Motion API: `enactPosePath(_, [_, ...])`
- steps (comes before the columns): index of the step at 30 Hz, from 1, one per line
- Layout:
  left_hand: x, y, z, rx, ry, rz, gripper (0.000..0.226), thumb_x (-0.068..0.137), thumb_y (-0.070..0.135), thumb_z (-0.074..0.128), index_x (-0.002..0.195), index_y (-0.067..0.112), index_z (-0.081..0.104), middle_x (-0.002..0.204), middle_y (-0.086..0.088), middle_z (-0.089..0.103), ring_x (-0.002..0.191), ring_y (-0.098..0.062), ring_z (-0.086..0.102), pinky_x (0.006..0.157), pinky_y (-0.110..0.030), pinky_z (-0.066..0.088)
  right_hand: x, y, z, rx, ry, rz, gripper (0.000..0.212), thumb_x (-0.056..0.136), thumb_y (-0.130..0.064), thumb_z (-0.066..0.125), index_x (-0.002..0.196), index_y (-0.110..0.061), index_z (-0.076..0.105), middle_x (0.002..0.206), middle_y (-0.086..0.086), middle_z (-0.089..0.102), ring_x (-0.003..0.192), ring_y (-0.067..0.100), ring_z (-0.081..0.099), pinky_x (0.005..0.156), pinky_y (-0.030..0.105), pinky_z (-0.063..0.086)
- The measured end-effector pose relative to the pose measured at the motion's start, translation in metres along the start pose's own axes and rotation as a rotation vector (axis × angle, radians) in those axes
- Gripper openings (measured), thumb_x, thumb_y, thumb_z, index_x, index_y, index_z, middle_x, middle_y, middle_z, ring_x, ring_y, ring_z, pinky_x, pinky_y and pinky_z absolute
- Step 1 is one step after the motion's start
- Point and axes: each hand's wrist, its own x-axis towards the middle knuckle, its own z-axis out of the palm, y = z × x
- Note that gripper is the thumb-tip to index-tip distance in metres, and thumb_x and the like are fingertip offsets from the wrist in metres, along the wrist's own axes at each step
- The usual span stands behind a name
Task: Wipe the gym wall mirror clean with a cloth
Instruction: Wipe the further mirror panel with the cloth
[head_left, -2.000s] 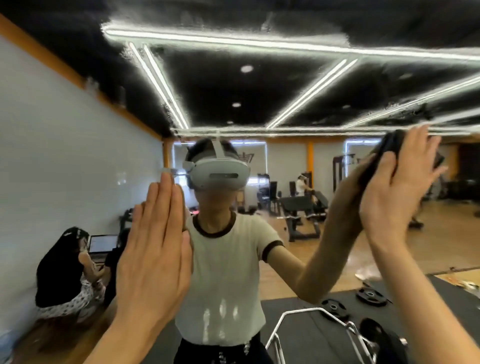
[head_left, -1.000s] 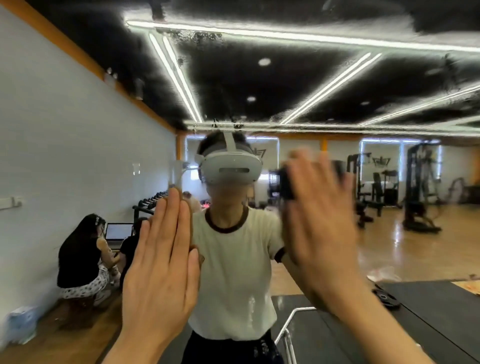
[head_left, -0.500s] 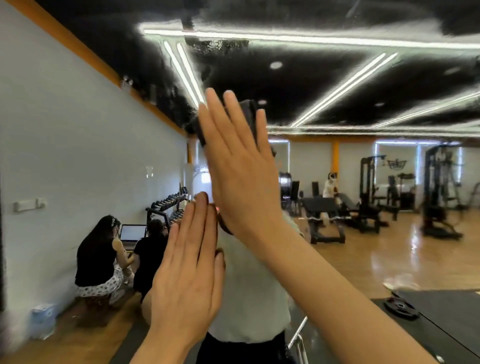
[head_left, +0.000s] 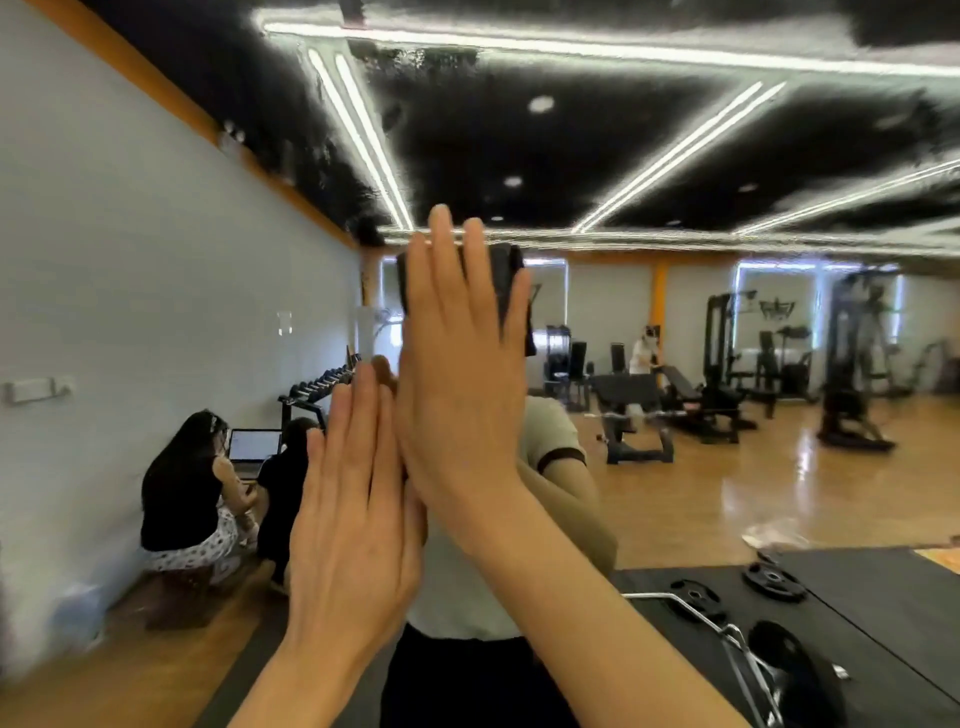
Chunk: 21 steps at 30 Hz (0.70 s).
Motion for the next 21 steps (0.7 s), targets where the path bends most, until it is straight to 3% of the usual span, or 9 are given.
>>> enactPosePath(3, [-0.023, 0.002, 0.001, 0.009, -0.023, -0.024, 0.067, 0.104, 0.026, 0.030, 0.162, 0.012, -0.001, 0.170, 0.002, -0.008, 0.156, -0.017, -0.003, 0.125, -0.030, -0.005, -0.009, 0.004, 0.004, 0.006, -0.104, -0.141, 0.063, 0.097, -0.014, 0.044, 0.156, -0.007, 0.027, 0.165, 0.012, 0.023, 0.153, 0.025, 0.011, 0.126, 0.042, -0.004])
enactPosePath(6, [-0.041, 0.005, 0.010, 0.099, -0.050, 0.006, 0.058, 0.109, 0.027, 0.017, 0.160, 0.004, 0.008, 0.169, -0.009, 0.001, 0.157, -0.022, 0.001, 0.127, -0.033, -0.003, -0.026, 0.061, -0.028, -0.036, -0.109, -0.110, 0.066, 0.098, -0.006, 0.056, 0.157, -0.008, 0.026, 0.165, 0.011, 0.022, 0.154, 0.025, 0.012, 0.126, 0.044, 0.000])
enactPosePath(10, [-0.044, 0.008, 0.015, 0.115, -0.024, -0.011, 0.057, 0.107, 0.023, 0.021, 0.158, 0.000, 0.012, 0.169, -0.007, 0.000, 0.157, -0.021, 0.001, 0.127, -0.034, -0.001, -0.070, 0.171, -0.093, -0.075, -0.013, 0.316, 0.054, 0.106, -0.018, 0.031, 0.158, -0.006, 0.021, 0.166, 0.009, 0.014, 0.154, 0.018, 0.001, 0.124, 0.051, -0.005])
enactPosePath(12, [-0.043, 0.007, 0.015, 0.126, -0.025, -0.011, 0.059, 0.104, 0.020, 0.026, 0.158, 0.000, 0.010, 0.168, -0.008, 0.000, 0.157, -0.020, -0.001, 0.127, -0.034, -0.001, -0.076, 0.193, -0.104, -0.064, 0.053, 0.559, 0.055, 0.103, -0.012, 0.034, 0.156, 0.002, 0.023, 0.165, 0.016, 0.016, 0.153, 0.032, 0.006, 0.121, 0.062, -0.002])
enactPosePath(14, [-0.044, 0.007, 0.015, 0.121, -0.035, -0.006, 0.063, 0.102, 0.019, 0.028, 0.159, 0.002, 0.006, 0.169, -0.007, -0.004, 0.157, -0.020, -0.002, 0.127, -0.034, -0.002, -0.072, 0.175, -0.091, -0.060, 0.115, 0.653, 0.056, 0.100, -0.006, 0.037, 0.153, 0.009, 0.024, 0.162, 0.025, 0.017, 0.151, 0.044, 0.009, 0.119, 0.066, -0.002])
enactPosePath(17, [-0.045, 0.006, 0.016, 0.098, -0.035, 0.004, 0.064, 0.103, 0.019, 0.027, 0.160, 0.005, 0.002, 0.169, -0.002, -0.010, 0.157, -0.020, -0.003, 0.127, -0.034, -0.001, -0.077, 0.097, -0.052, -0.038, 0.143, 0.466, 0.055, 0.104, -0.012, 0.034, 0.156, -0.001, 0.020, 0.165, 0.019, 0.016, 0.154, 0.027, 0.003, 0.123, 0.050, -0.007])
enactPosePath(21, [-0.043, 0.005, 0.015, 0.086, -0.029, -0.002, 0.056, 0.108, 0.024, 0.021, 0.157, 0.001, 0.007, 0.169, -0.005, -0.005, 0.156, -0.018, -0.003, 0.127, -0.034, -0.001, -0.094, 0.014, -0.018, -0.019, -0.062, 0.104, 0.058, 0.100, -0.013, 0.038, 0.155, -0.007, 0.020, 0.164, 0.010, 0.024, 0.153, 0.018, 0.003, 0.125, 0.041, -0.008])
